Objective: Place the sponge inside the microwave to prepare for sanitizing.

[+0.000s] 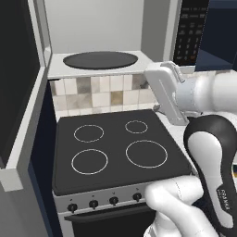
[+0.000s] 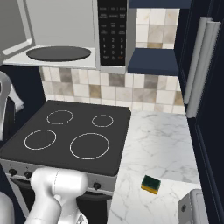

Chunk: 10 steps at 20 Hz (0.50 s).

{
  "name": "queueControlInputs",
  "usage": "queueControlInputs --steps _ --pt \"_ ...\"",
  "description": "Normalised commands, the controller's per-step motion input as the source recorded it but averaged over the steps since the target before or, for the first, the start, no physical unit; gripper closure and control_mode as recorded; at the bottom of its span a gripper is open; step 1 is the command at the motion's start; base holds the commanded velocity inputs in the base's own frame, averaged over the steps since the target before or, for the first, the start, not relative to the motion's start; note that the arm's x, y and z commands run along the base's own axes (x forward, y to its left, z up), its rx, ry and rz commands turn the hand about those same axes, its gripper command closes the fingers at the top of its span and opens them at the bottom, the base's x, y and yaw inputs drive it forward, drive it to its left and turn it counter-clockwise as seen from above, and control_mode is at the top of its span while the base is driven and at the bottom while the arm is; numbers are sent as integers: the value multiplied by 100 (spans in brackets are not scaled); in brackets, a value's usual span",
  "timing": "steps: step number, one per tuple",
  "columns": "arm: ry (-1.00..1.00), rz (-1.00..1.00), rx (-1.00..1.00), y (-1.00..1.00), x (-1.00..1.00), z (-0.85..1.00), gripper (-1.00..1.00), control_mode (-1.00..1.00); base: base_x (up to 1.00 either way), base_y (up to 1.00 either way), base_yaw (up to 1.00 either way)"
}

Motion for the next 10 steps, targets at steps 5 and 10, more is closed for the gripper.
queueControlInputs --steps 5,10 --pt "9 -18 -36 -65 0 -3 -100 -100 0 0 0" --pt "10 -16 -32 -66 0 -10 -100 -100 0 0 0"
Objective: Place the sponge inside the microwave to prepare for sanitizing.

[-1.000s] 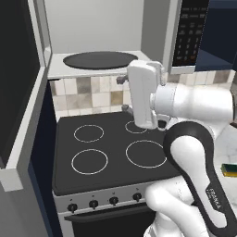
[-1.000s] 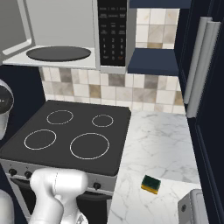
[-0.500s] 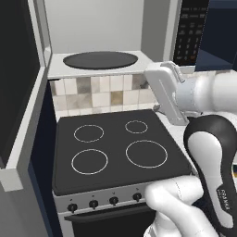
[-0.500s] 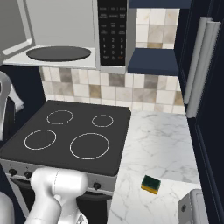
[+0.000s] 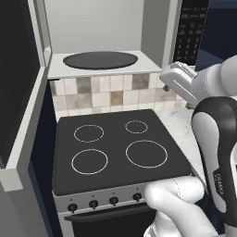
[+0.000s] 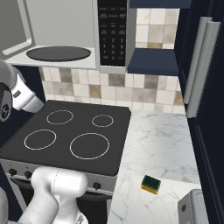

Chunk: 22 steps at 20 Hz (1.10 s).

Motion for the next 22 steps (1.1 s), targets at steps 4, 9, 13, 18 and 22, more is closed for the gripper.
queueControlInputs --steps 4,9,13,18,22 --pt "11 -13 -29 -67 0 -16 -100 -100 0 0 0" --pt "3 -11 -14 -64 -5 -26 -100 -100 0 0 0" --pt "0 -3 -9 -62 -5 -31 -100 -100 0 0 0" --pt "0 0 -10 -59 0 -37 -100 -100 0 0 0" --pt "1 0 -12 -50 0 -46 -100 -100 0 0 0"
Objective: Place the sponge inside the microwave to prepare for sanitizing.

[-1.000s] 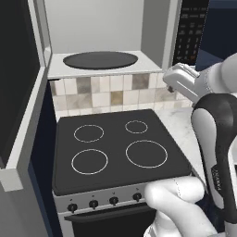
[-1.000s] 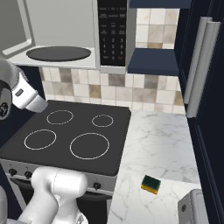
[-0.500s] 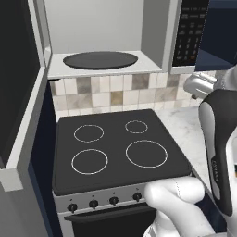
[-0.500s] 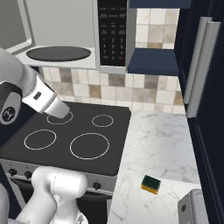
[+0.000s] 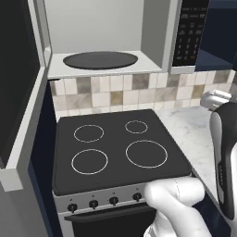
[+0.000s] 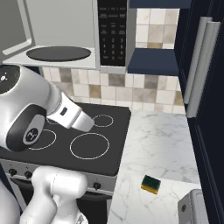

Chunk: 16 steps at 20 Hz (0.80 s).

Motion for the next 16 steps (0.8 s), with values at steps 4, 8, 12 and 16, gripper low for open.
queueControlInputs --steps 4,8,12,16 --pt "4 0 -12 -47 0 -47 -100 -100 0 0 0" --pt "9 0 -9 -43 0 -46 -100 -100 0 0 0" --pt "16 0 0 -49 0 -42 -100 -100 0 0 0" --pt "26 0 0 -48 7 -39 -100 -100 0 0 0"
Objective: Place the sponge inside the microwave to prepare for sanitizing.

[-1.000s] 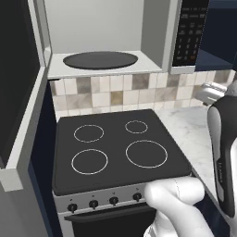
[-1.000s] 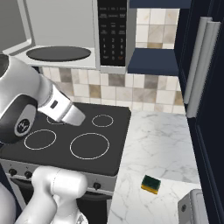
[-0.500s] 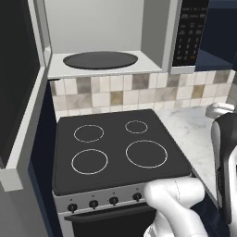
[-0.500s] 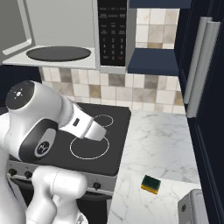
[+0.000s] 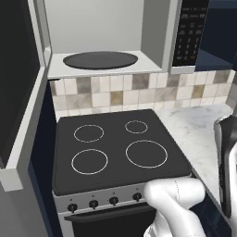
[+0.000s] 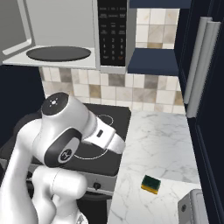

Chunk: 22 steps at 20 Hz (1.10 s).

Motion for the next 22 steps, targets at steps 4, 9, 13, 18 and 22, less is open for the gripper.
queueControlInputs --steps 4,9,13,18,22 --pt "14 1 0 -38 6 -49 -100 -100 0 0 0" --pt "3 0 0 -18 0 -66 -100 -100 0 0 0" --pt "0 0 4 -25 3 -56 -100 -100 0 0 0" --pt "14 -9 3 -26 24 -27 -100 -100 0 0 0" --pt "24 -16 7 -18 31 -8 -100 -100 0 0 0"
